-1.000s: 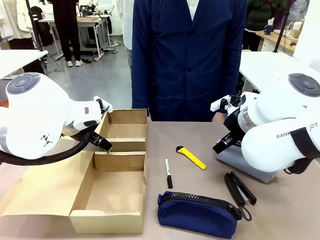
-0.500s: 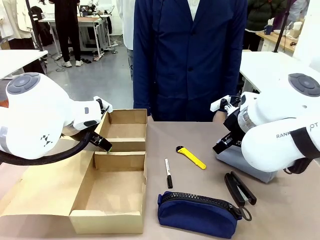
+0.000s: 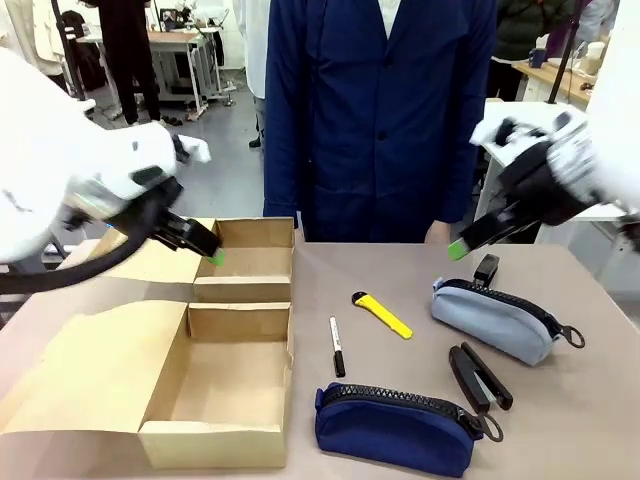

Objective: Place items inside the box.
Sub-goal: Pick up a Pencil pouch or Stapler and place it inside the Mailer Box closest to the robot.

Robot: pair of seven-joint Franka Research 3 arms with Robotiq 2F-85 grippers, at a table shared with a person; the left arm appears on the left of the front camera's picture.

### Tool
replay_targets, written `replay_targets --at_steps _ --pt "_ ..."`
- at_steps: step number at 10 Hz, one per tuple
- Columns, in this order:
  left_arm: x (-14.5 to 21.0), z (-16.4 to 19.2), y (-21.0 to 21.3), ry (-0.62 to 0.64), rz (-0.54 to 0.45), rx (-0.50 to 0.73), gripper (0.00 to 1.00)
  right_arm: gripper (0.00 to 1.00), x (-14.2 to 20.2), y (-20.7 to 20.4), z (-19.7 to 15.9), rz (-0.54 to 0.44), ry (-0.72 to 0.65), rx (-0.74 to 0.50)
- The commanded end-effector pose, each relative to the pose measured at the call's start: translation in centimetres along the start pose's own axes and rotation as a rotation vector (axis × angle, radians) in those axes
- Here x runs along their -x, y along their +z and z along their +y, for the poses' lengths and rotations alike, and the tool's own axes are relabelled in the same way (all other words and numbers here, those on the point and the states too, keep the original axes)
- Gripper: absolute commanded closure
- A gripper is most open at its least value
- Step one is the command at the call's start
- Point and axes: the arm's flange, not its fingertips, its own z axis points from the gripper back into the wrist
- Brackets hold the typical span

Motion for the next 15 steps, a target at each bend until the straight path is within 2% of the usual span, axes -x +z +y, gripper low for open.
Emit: replay_targets --at_steps 1,2,3,4,6,7,8,9,10,11,15 --pt "1.2 2.9 7.3 0.128 0.015 0.222 0.00 0.00 3.3 7.8 -2.3 -0.076 -0.206 -0.124" --pt "2.9 5.6 10.1 0.255 -0.034 0.306 0.00 0.00 6.4 11.2 -4.2 -0.178 -0.337 -0.237" --pt "5.3 8.8 11.7 0.373 -0.096 0.385 0.00 0.00 9.9 13.8 -7.8 -0.286 -0.462 -0.315" --pt "8.3 13.4 13.2 0.521 -0.192 0.455 0.00 0.00 13.2 15.0 -11.3 -0.377 -0.551 -0.378" --pt "15.8 21.5 14.5 0.857 -0.384 0.533 0.00 0.00 20.6 15.3 -19.0 -0.545 -0.848 -0.448" --pt "19.7 25.0 14.1 1.015 -0.458 0.550 0.00 0.00 24.3 14.5 -22.0 -0.704 -0.937 -0.506" --pt "22.1 26.0 13.1 1.095 -0.512 0.581 0.00 0.00 26.6 13.8 -23.3 -0.785 -1.019 -0.518" --pt "23.8 27.3 12.9 1.161 -0.571 0.579 0.00 0.00 27.8 13.1 -23.5 -0.803 -1.057 -0.481" --pt "23.2 26.5 12.2 1.167 -0.590 0.539 0.00 0.00 28.0 12.6 -23.3 -0.772 -1.094 -0.420" --pt "25.0 29.1 15.7 1.145 -0.478 0.542 0.00 0.00 29.6 17.0 -26.1 -0.729 -1.097 -0.472" --pt "25.0 29.1 15.7 1.145 -0.478 0.542 0.00 0.00 29.6 17.0 -26.1 -0.729 -1.097 -0.472"
